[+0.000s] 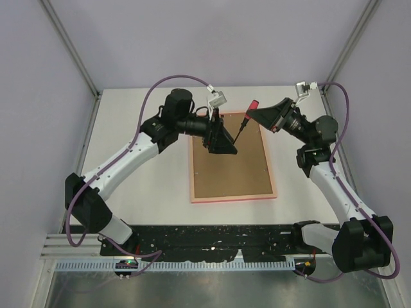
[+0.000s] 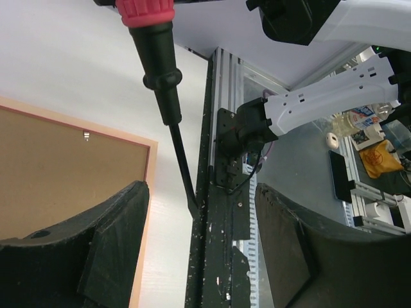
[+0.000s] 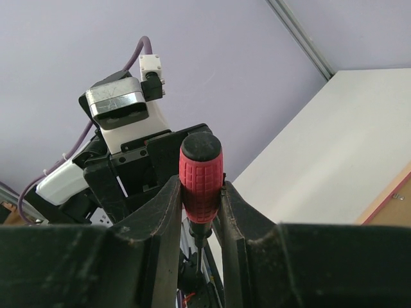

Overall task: Take the photo out of the frame
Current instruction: Pick up the screwdriver from the photo frame.

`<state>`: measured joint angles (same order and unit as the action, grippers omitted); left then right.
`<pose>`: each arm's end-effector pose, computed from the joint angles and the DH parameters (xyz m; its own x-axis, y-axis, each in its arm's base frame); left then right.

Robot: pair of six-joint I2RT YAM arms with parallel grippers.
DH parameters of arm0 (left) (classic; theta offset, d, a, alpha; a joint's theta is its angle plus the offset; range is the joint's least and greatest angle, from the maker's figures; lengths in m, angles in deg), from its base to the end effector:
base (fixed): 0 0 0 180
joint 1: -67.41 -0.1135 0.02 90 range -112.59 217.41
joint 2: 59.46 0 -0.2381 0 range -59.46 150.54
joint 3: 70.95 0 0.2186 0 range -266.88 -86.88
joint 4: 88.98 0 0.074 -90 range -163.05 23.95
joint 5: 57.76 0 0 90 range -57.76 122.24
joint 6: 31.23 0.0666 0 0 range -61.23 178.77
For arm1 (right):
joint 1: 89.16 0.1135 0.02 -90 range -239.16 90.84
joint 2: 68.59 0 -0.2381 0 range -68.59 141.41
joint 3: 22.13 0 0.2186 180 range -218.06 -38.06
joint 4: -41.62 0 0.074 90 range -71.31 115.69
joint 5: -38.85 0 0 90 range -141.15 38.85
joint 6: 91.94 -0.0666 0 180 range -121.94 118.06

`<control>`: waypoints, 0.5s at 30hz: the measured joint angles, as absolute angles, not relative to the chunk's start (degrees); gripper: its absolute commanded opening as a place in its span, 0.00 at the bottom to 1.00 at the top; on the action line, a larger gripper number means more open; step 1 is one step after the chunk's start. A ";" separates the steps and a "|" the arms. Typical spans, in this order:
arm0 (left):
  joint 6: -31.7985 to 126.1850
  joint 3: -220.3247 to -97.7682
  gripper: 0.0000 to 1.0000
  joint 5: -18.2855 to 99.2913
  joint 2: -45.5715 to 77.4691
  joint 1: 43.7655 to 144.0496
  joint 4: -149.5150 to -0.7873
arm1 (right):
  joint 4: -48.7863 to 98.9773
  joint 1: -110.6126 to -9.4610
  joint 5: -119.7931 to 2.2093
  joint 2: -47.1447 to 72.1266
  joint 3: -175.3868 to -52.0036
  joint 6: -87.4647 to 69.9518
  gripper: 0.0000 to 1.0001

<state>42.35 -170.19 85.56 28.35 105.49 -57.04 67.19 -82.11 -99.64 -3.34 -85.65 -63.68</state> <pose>0.2282 -0.2466 0.3549 -0.5358 0.2053 -0.8190 0.8426 0.0677 -0.5343 0.2389 0.0798 0.3709 -0.4805 0.5288 -0.6997 -0.7137 0.2279 0.6623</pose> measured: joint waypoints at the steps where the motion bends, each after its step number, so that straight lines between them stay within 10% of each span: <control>1: 41.80 -170.23 0.64 85.56 28.57 105.67 -57.63 | 67.45 -82.11 -99.53 -3.34 -85.48 -63.65 0.08; 15: 43.09 -175.32 0.39 77.58 34.69 109.43 -54.52 | 50.51 -81.87 -89.04 -6.79 -84.78 -58.39 0.08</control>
<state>43.09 -175.32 77.58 34.69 109.43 -54.52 50.51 -81.87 -89.04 -6.79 -84.78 -58.39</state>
